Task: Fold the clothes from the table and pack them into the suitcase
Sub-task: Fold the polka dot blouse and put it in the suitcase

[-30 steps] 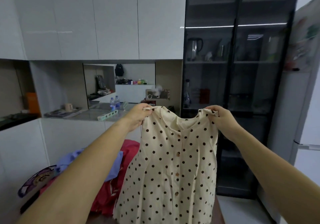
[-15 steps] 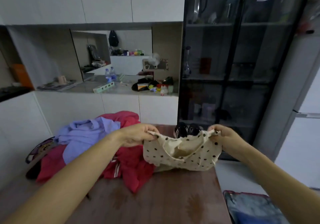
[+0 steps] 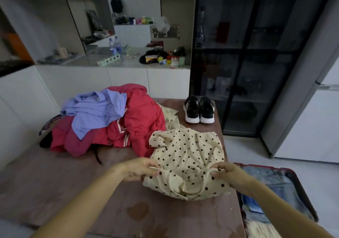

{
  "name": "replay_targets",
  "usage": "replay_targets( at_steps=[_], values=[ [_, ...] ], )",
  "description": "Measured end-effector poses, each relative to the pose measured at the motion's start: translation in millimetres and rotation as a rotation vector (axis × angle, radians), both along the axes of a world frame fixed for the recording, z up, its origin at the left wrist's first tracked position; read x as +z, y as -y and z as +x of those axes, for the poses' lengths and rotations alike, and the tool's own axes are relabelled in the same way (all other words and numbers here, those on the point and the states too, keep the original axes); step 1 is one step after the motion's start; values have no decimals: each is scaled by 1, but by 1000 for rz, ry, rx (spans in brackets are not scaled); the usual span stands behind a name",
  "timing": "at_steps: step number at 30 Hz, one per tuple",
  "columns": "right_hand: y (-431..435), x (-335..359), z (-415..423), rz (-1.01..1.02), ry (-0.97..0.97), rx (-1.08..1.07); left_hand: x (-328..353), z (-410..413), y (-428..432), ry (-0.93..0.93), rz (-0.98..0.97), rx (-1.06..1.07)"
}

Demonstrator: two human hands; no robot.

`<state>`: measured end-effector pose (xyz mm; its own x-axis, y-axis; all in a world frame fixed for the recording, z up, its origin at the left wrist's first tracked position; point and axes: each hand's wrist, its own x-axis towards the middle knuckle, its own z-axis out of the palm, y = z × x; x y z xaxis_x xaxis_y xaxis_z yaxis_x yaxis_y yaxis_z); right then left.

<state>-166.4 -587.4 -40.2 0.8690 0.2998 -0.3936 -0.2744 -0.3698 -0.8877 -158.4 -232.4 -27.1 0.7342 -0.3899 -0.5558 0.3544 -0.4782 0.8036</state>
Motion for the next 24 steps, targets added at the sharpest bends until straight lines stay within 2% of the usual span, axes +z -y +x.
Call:
replay_targets(
  at_steps=[5, 9, 17, 19, 21, 22, 24],
  values=[
    [-3, -15, -22, -13, -56, -4, -16, -29, 2, -3, 151, -50],
    [-7, -31, -39, -185, -61, 175, -35, -49, 6, -49, 276, -169],
    [-9, -70, -80, -313, -111, 441, -77, -78, 10, -120, 357, -338],
    [-9, -72, -81, -218, -80, 332, -80, -78, 8, -96, 381, -347],
    [-5, -73, -76, -110, 21, 86, -83, -73, 6, -30, 300, -228],
    [-3, -73, -73, -126, 108, 8, -82, -70, 7, 57, 271, -139],
    [-2, -75, -68, -259, 297, -9, -81, -65, 12, 305, 305, 7]
  ],
)
